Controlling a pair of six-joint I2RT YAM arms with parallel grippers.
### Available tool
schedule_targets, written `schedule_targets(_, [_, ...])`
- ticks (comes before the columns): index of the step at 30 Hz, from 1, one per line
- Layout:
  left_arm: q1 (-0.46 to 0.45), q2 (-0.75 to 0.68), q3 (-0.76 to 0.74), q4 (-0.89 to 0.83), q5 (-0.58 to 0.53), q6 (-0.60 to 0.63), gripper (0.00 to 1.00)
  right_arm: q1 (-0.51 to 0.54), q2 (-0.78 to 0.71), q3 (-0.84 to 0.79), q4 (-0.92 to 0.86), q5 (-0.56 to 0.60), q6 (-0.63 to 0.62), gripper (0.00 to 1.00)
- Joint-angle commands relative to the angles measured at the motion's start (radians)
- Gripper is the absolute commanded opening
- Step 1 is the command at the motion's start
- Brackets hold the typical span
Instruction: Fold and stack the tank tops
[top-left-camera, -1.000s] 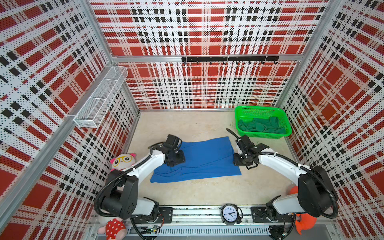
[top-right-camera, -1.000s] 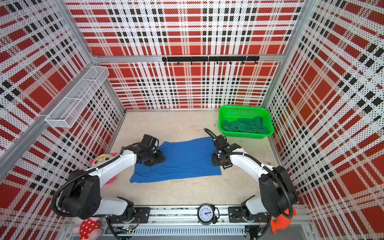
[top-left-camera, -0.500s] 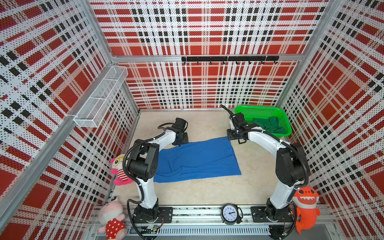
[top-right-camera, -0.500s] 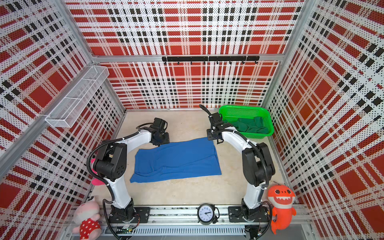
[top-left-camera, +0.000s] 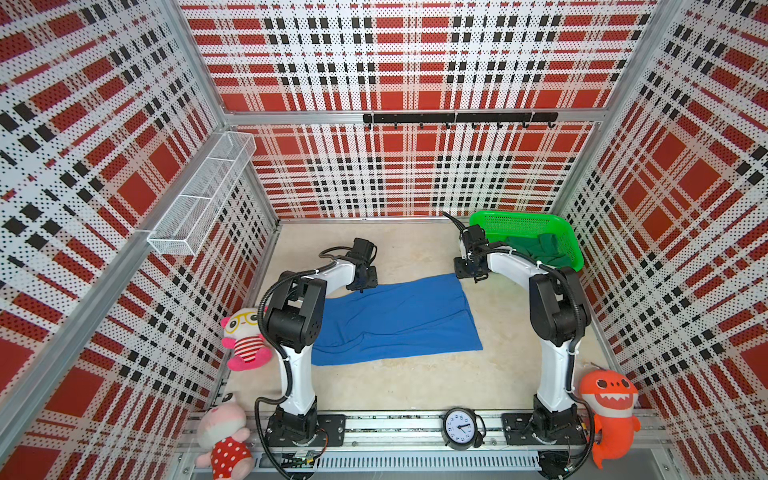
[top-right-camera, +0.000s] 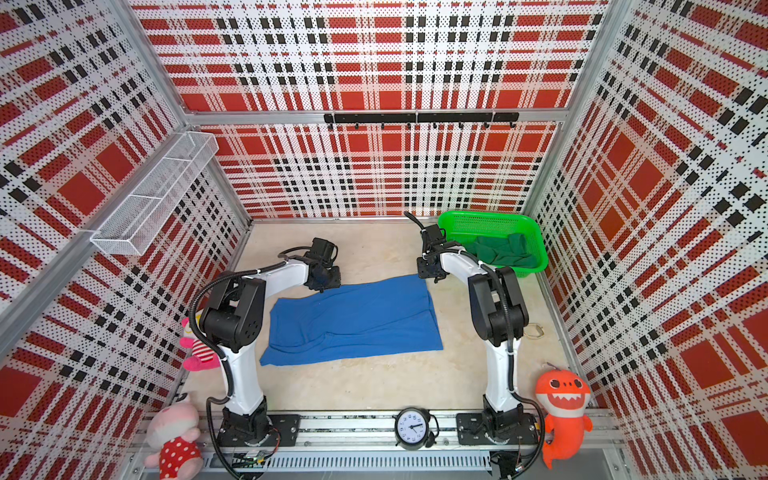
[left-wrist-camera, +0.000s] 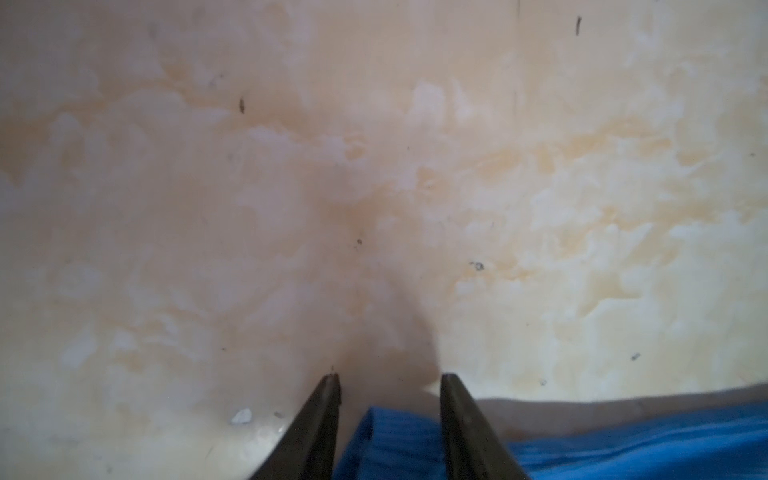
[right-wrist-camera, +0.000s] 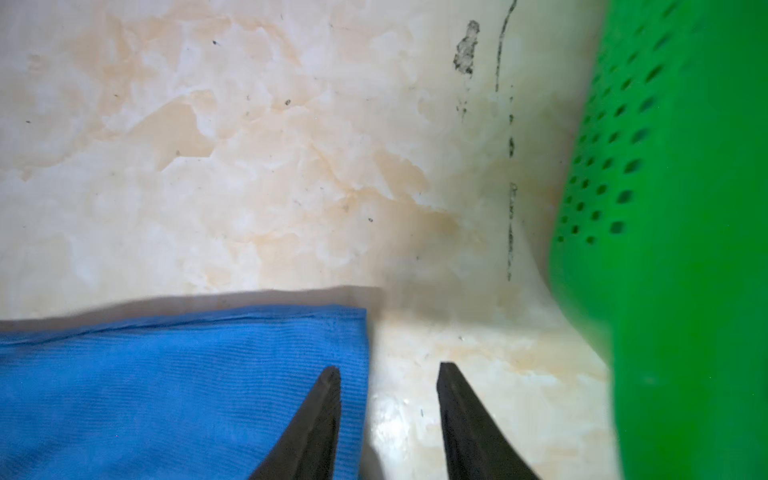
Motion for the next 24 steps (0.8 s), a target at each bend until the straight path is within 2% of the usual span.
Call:
schedule_targets(1, [-0.003,0.029,0.005,0.000,0.013,0.007,0.39,-0.003,0.049,0.046,0.005,-0.045,-0.022,0.42])
schedule_targets(9, [-0.007,0.042,0.014,-0.022,0.003,0.004,0.16,-0.001,0.127,0.100,-0.018,-0.081,-0.031,0.39])
schedule_targets(11, [-0.009,0.030,0.008,-0.028,-0.007,0.007,0.09,0.001,0.127,0.092,-0.014,-0.085,-0.030,0.34])
schedule_targets(13, [-0.006,0.018,0.006,-0.029,-0.016,0.010,0.03,0.001,0.127,0.095,-0.010,-0.083,-0.036,0.24])
schedule_targets(16, [-0.004,0.008,0.025,-0.031,-0.022,0.018,0.00,0.003,0.118,0.105,0.000,-0.079,-0.057,0.09])
schedule_targets(19, [-0.004,0.013,0.071,-0.037,-0.022,0.045,0.00,0.003,0.103,0.113,0.027,-0.070,-0.099,0.00])
schedule_targets(24, [-0.006,0.005,0.133,-0.060,-0.041,0.076,0.00,-0.006,0.061,0.101,0.065,-0.076,-0.200,0.00])
